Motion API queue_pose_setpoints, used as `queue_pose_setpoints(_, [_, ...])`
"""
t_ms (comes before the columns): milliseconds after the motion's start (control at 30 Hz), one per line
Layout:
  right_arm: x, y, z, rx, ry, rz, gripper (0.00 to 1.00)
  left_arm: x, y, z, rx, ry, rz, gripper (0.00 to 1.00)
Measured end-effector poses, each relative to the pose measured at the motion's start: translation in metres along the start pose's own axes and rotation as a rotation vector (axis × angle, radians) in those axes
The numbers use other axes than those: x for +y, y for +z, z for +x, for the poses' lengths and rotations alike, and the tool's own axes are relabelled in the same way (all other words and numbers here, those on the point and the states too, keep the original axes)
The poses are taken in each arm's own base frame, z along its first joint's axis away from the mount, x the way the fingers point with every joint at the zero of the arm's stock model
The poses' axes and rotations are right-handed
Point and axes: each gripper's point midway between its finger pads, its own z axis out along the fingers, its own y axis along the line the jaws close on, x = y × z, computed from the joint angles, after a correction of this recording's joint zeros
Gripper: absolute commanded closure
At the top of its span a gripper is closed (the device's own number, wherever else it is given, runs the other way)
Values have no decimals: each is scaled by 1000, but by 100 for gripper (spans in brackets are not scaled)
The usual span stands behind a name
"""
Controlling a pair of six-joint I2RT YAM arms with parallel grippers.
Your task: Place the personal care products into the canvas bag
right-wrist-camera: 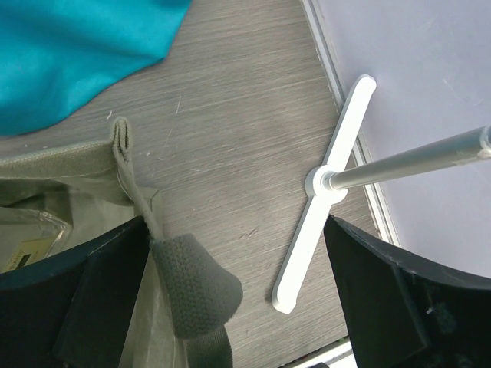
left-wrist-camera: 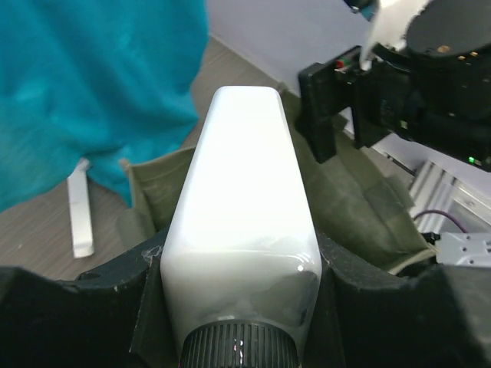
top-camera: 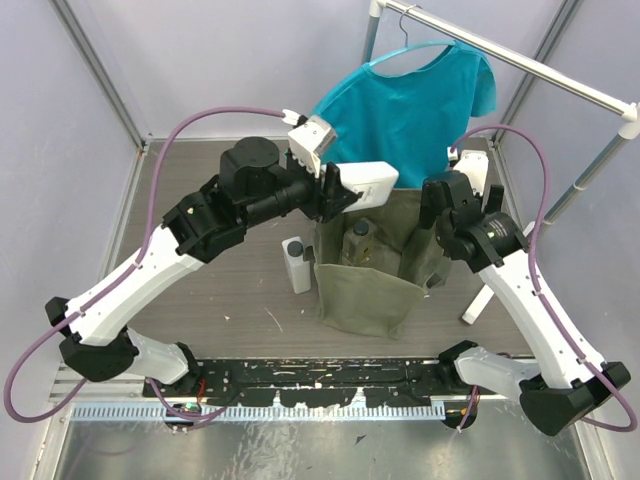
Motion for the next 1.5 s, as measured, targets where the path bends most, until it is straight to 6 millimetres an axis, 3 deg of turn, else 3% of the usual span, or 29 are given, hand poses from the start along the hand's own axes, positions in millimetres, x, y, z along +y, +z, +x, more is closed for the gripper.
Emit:
queue_pose_setpoints(167, [-8,-7,-5,-31,37,5,0,-20,6,3,12,26,90,100])
queue_pose_setpoints(300, [-9,-15,-19,-53,67,-8,0,-24,21,20,55,30,116,100])
queue_pose_setpoints(500, [-16,-31,-50,-120,133,-24,0,-39,67,78,206,64,180,100])
queue_pose_setpoints(667, [-19,-32,-51,-122,133,-14,0,-57,91,118,351,143,238,100])
queue_pose_setpoints(800, [-21,-32,-51,-123,130,-5,0,-69,86,116,385,190,275,100])
queue_pose_setpoints(1033, [-25,-31,-51,-127,128,15,0,-78,57,96,426,226,311,100])
queue_pose_setpoints(1267, [-29,-31,-52,-132,129,39,0,-67,43,139,599,242,290,100])
queue_pose_setpoints(1500, [-35,-34,-52,-148,177,53,0,-60,58,178,715,262,276,100])
